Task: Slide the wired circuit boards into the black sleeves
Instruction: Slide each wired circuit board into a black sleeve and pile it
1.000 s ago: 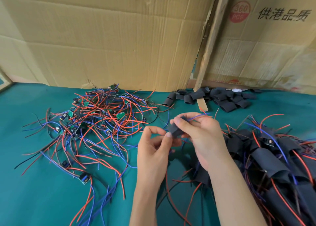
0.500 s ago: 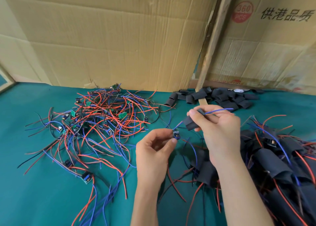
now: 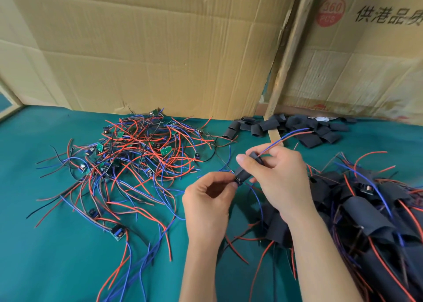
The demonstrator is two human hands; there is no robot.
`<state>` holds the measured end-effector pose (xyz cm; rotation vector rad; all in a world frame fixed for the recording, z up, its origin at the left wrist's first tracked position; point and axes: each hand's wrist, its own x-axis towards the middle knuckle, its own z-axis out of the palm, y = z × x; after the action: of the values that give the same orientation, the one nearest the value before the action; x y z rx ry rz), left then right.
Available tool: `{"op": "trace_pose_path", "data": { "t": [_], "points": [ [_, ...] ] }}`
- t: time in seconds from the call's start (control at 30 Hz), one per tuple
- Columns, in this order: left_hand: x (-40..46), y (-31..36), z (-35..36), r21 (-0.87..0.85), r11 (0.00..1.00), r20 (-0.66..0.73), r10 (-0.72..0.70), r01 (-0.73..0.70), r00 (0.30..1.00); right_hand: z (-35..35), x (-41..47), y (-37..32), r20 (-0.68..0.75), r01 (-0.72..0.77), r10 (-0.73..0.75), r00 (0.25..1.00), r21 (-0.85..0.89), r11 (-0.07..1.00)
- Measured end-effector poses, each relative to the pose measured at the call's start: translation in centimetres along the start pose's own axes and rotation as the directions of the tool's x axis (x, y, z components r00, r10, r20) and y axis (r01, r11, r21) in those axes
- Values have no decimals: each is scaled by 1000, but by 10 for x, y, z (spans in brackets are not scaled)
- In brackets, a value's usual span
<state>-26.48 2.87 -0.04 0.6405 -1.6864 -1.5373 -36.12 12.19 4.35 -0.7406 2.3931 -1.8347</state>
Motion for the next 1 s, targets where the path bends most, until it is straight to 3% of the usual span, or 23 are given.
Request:
{"op": "trace_pose_path", "data": {
  "t": [0.1, 0.33, 0.57, 0.67, 0.77, 0.9, 1.0],
  "points": [
    [1, 0, -1, -71, 997, -39, -25, 22, 999, -2, -1, 1, 107, -49, 46, 993, 20, 999],
    [0, 2, -1, -246, 967, 28, -61, 66, 998, 2, -2, 3, 155, -96, 91, 984, 24, 995],
    [1, 5, -1, -561, 809, 131, -122, 175, 984, 6, -2, -3, 109, -159, 131, 985, 319, 934],
    [1, 6, -1, -575, 791, 179, -128, 209, 975, 8, -4, -6, 174, -197, 142, 974, 353, 915],
    [0, 6, 0, -544, 821, 125, -126, 174, 984, 6, -5, -7, 226, -191, 117, 967, 338, 922],
    [1, 7, -2, -610, 766, 123, -159, 201, 980, 4, -6, -7, 230, -204, 113, 967, 426, 881],
    [0, 5, -1, -481, 859, 112, -136, 173, 984, 6, -5, -6, 197, -180, 105, 975, 415, 892]
  ]
}}
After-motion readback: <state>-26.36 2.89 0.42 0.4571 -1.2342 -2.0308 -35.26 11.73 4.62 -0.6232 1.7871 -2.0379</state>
